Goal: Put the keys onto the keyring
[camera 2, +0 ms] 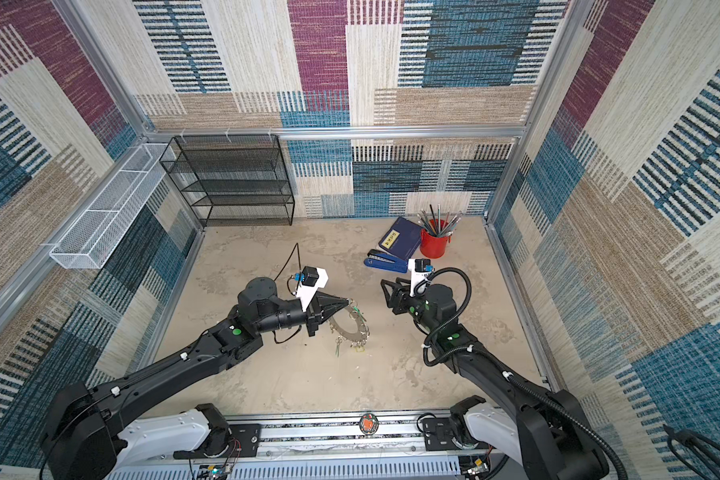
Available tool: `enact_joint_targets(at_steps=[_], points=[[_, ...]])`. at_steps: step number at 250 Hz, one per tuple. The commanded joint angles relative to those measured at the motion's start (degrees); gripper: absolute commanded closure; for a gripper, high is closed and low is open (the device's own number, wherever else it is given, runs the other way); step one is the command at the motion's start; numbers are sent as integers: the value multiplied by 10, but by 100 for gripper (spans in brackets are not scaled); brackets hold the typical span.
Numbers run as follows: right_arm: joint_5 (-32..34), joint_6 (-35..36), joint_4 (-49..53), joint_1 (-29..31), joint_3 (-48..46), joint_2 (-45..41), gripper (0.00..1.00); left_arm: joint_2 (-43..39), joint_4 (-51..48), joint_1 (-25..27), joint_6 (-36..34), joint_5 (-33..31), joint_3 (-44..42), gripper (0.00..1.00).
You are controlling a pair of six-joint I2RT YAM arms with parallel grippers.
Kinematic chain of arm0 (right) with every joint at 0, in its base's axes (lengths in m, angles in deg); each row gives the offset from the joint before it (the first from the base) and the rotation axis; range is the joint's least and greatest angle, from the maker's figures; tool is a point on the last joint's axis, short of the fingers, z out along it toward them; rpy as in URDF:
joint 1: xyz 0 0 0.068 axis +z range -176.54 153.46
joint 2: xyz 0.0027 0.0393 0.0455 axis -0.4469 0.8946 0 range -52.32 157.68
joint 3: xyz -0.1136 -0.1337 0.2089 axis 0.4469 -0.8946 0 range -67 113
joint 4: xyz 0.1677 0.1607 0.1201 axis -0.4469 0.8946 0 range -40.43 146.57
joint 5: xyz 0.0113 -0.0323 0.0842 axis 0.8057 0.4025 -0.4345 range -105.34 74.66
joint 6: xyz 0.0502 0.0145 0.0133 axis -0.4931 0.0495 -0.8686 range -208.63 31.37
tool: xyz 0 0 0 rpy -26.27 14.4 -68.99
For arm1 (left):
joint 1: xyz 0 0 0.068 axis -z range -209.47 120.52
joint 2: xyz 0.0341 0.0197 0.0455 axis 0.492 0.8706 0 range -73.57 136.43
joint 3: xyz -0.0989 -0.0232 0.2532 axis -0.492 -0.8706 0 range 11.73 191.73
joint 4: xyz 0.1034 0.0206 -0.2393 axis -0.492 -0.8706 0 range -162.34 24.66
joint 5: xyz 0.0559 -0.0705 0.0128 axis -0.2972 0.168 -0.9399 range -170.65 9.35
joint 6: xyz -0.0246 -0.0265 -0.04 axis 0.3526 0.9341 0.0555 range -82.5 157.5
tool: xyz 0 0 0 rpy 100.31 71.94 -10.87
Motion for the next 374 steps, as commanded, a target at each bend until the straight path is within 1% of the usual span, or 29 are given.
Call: enact_joint_targets(at_steps=[1, 13, 58, 94, 100, 125, 147, 168, 190, 218, 254, 306, 335, 374], points=[[-37, -26, -46, -6, -18, -26, 38, 6, 38, 0, 3, 8, -4, 100], [-66, -27, -73, -6, -30, -41, 37, 8, 41, 0, 2, 10, -6, 100], [-183, -28, -179, -5, -65, -80, 36, 21, 34, -2, -6, 17, 0, 100], [-268, -44, -245, -4, -72, -60, 41, 24, 74, -10, 11, 23, -13, 100], [-282, -47, -255, -3, -71, -54, 42, 24, 79, -12, 14, 40, -12, 100], [-315, -50, -283, 10, -69, -36, 45, 28, 92, -17, 23, 51, -14, 100], [-326, -37, -286, 31, -63, -28, 44, 30, 95, -19, 25, 55, -14, 100], [-324, -16, -276, 52, -56, -25, 40, 32, 98, -21, 27, 61, -13, 100], [-319, -6, -267, 61, -54, -24, 40, 34, 102, -21, 31, 71, -13, 100], [-326, -4, -264, 64, -47, -15, 48, 38, 99, -21, 35, 86, -11, 100], [-319, -2, -255, 65, -41, 0, 53, 41, 101, -22, 39, 98, -14, 100], [-316, -1, -254, 65, -41, 3, 69, 45, 96, -22, 41, 121, -11, 100], [-319, -3, -258, 66, -41, 8, 70, 48, 84, -22, 40, 131, -5, 100], [-330, -5, -265, 69, -37, 24, 74, 50, 84, -22, 40, 130, -4, 100]])
